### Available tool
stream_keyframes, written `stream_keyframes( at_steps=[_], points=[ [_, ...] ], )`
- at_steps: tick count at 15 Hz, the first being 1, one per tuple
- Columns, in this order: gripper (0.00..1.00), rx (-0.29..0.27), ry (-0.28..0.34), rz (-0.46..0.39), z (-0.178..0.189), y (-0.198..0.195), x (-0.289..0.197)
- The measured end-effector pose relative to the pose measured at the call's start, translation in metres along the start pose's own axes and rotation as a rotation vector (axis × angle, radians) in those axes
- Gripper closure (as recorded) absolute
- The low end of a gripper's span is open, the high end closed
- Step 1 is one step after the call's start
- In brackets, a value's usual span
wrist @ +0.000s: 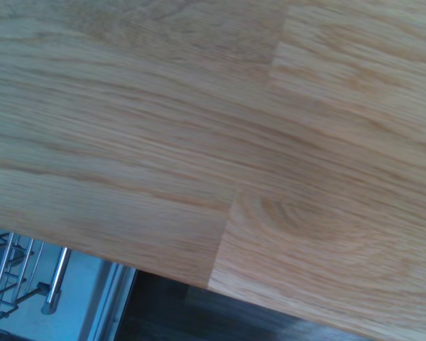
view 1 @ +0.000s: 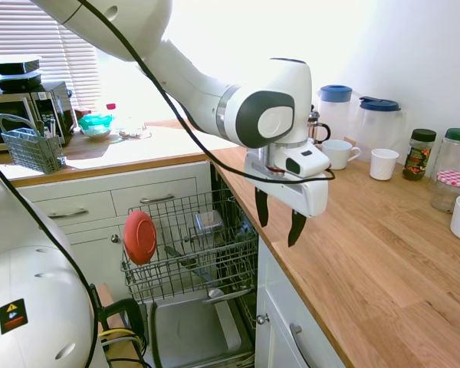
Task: Put the plate in the dishwasher
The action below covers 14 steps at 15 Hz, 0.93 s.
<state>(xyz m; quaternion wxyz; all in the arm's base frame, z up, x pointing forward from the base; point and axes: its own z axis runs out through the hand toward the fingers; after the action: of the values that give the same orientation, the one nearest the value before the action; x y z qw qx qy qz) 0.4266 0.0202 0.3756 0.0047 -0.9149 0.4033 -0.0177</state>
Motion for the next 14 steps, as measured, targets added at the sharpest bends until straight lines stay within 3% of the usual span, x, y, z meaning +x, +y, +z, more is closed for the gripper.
stream_keyframes(
  at_steps=[5,10,12,14],
  points=[
    [0.0,0.022,0.021,0.02,-0.014,-0.015,0.006],
    [0.0,0.035,-0.004,0.142,0.002,-0.06,0.054],
    [0.0,0.094,-0.016,0.212,0.015,-0.065,0.079],
    [0.0,0.188,-0.039,0.261,0.022,-0.067,0.093]
  ],
)
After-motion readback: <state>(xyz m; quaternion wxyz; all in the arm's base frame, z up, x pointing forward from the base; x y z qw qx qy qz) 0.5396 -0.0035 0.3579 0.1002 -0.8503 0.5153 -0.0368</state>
